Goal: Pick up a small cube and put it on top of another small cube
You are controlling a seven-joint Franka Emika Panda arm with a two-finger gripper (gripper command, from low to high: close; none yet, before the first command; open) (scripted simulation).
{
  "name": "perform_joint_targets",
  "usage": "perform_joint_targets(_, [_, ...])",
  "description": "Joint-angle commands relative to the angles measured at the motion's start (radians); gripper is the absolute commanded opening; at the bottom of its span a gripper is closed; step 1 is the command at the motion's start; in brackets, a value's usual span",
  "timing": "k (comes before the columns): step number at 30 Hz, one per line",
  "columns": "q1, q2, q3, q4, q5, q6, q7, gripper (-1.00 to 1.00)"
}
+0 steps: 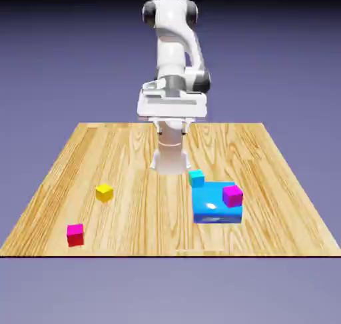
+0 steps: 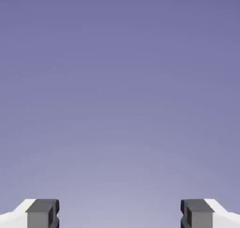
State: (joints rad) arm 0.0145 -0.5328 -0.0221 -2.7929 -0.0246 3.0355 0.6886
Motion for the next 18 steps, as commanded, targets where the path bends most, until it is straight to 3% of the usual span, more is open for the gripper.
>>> perform_joint_targets(1, [0.002,0.031,-0.018,0.014,-0.020,-0.001,-0.044,0.00])
perform_joint_targets(18, [0.037,0.555,-0.330,0.255,-0.367,-0.022,-0.783,0.00])
